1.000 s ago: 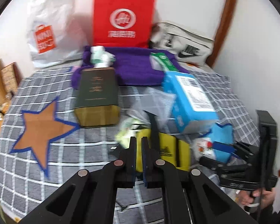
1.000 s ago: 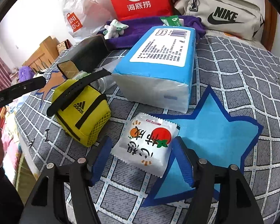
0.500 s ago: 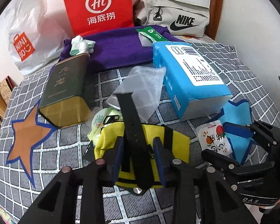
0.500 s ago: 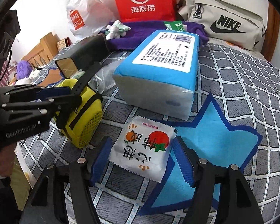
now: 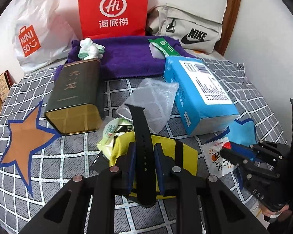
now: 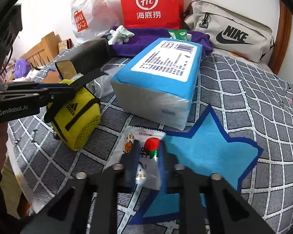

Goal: Organize soft objects

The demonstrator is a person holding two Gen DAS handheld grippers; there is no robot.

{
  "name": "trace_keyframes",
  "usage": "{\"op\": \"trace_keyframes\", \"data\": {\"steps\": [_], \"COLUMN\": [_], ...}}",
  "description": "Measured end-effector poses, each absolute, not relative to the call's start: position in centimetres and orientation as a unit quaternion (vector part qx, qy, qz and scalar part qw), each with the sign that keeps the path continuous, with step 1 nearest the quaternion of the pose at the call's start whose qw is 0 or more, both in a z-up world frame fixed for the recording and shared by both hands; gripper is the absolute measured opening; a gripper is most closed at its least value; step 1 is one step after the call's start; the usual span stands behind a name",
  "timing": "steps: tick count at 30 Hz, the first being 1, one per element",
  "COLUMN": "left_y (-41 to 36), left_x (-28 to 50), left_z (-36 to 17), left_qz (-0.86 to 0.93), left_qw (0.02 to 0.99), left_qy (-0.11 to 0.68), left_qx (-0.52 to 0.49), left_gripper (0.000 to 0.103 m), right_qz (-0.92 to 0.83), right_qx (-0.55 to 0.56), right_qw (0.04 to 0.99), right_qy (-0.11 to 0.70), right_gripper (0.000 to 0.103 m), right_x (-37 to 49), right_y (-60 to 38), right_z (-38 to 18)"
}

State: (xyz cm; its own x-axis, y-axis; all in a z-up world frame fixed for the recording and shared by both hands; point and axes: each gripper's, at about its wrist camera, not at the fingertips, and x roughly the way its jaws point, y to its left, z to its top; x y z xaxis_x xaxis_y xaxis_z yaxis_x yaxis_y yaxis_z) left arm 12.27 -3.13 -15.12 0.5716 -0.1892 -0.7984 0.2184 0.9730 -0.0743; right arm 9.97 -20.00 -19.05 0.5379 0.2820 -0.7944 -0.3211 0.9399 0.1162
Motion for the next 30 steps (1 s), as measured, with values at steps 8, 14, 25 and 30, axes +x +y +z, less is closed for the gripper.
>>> {"op": "trace_keyframes", "data": {"steps": [8,14,25,30], "left_y": [-2.4,-2.9,-4.6,-6.0], "left_x": [11.4,11.7,13.1,12.9], "left_z": [-13.7,-14.6,-16.0,-15.8], "left_qz": [-0.132,-0.132,-0.122,-0.074], "left_qw": [0.890,0.883,0.868,0.875], "left_qy": [0.437,0.451,0.481,0.473], "left_qx": [-0.006,0.004,0.019,0.079], "left_gripper": [0.004,0.004,0.021,0.022], "right_qz": [0.197,0.196,0.197,0.212], "right_qx": [0.001,0.001,0.048,0.038], "right_qw": [0.879,0.876,0.855,0.854], "right_qy": [0.435,0.440,0.477,0.473], "right_gripper": [0.006,0.006,0.042,0.056], "right_x": [9.0,9.0,9.8,9.2], "right_y": [-20.0,-20.3,-21.3,-20.3], "right_z": [-17.2,-16.9,-18.5,-18.7]}}
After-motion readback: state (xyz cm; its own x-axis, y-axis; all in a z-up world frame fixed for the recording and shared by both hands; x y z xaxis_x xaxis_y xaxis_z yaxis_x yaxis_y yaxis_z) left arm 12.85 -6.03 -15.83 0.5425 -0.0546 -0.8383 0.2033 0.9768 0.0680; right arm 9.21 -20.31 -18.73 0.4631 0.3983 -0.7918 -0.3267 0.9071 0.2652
